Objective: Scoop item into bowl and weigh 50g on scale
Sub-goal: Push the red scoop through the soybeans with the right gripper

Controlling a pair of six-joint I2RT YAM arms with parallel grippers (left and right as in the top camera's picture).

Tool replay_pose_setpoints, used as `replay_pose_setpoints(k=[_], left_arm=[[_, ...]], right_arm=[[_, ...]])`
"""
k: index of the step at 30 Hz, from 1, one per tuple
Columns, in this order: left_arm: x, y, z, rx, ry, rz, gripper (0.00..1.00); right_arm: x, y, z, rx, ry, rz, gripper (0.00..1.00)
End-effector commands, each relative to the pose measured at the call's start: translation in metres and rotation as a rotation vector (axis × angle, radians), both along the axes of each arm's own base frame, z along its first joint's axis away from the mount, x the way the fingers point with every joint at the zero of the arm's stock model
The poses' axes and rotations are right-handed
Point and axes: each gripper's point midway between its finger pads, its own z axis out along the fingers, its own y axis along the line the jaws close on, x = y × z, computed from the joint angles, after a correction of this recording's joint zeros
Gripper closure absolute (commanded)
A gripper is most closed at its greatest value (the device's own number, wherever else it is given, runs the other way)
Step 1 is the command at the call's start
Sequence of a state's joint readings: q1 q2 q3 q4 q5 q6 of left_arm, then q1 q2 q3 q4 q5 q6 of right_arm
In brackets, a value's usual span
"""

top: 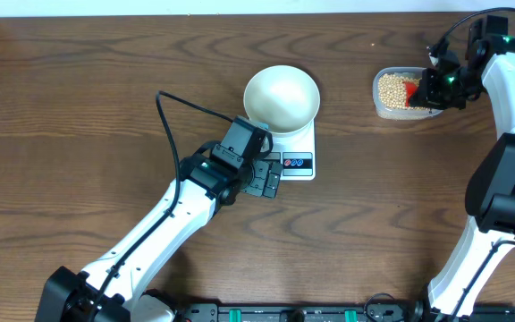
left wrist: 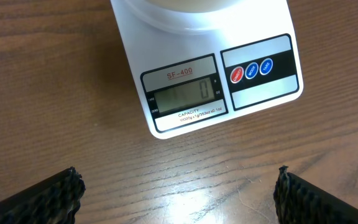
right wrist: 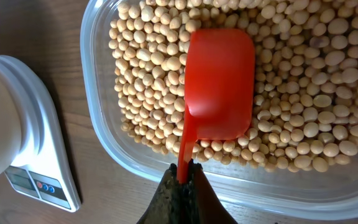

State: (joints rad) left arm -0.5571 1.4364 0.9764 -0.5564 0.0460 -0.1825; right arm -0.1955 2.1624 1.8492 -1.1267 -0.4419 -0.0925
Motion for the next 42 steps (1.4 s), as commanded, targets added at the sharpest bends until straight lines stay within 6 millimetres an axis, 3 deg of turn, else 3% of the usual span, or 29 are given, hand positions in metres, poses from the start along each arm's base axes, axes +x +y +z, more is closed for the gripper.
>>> replay_pose_setpoints(k=[1, 42], left_arm=[[0.0, 0.003, 0.0, 0.011, -0.008, 0.003, 0.0], [0.0, 0.003, 0.0, 0.011, -0.008, 0.003, 0.0]], right_arm=[[-0.005, 0.007, -0.009, 0.073, 0.034, 0.017, 0.99], [-0.01, 0.003, -0.02, 0.075, 0.056, 0.026, 0.99]])
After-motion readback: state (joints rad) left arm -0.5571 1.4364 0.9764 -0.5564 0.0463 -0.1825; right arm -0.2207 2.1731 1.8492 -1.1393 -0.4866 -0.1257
